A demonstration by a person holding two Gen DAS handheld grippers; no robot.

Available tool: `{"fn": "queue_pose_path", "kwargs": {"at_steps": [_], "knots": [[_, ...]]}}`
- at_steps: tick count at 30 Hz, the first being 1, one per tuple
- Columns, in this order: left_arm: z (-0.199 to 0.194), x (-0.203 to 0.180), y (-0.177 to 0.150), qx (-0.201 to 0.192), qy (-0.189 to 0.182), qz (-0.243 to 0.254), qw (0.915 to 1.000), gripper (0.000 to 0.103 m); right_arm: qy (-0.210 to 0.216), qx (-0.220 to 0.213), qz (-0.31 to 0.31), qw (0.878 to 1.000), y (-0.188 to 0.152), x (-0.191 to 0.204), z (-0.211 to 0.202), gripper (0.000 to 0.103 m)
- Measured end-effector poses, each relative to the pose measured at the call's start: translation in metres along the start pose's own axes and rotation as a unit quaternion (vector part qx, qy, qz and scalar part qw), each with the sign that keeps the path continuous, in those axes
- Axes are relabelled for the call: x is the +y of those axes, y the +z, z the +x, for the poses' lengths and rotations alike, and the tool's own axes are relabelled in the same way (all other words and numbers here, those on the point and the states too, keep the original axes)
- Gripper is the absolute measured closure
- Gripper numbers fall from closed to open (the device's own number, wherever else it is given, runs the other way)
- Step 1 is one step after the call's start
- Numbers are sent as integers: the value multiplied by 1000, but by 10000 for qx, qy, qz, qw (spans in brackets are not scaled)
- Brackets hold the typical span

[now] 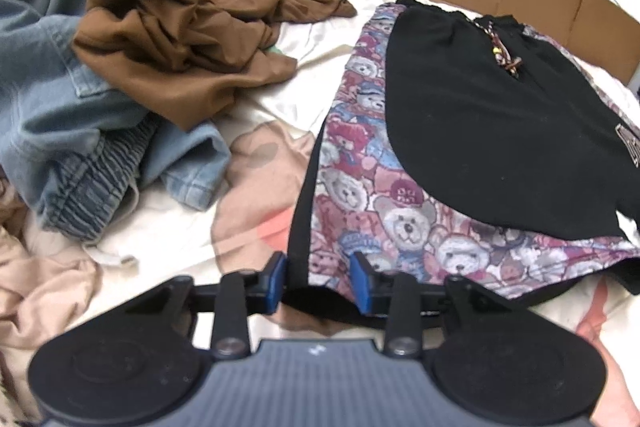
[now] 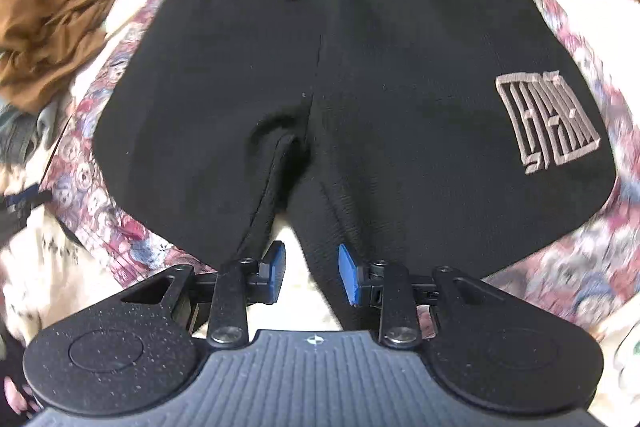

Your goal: Fold clothes

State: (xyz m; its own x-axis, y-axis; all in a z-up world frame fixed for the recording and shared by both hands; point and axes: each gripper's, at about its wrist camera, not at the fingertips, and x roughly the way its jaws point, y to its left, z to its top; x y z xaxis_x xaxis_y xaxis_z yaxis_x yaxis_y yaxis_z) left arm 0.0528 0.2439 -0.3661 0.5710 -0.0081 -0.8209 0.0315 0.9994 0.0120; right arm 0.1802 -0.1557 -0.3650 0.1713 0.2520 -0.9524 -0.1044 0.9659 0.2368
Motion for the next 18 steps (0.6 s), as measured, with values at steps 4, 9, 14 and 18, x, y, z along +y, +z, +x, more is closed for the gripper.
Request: {"fn": "queue_pose_path", "kwargs": {"at_steps": [4,9,14,18], "knots": [[1,2,-4,-65,-86,-135,9999,82,99,-110,507,9986,-14,6,3,67],[1,12,-6,-123,-242,-476,9985,93,363,-71,1275,9911,-36,5,15,66],[-1,28,-4,-159,-286,-832,9960,97,625,-188,1511,9864,-44,9,23,64],[0,47,-4,-143,-265,-1163,9928,97,737,-193,1616,9839,-48,7,27,64]]}}
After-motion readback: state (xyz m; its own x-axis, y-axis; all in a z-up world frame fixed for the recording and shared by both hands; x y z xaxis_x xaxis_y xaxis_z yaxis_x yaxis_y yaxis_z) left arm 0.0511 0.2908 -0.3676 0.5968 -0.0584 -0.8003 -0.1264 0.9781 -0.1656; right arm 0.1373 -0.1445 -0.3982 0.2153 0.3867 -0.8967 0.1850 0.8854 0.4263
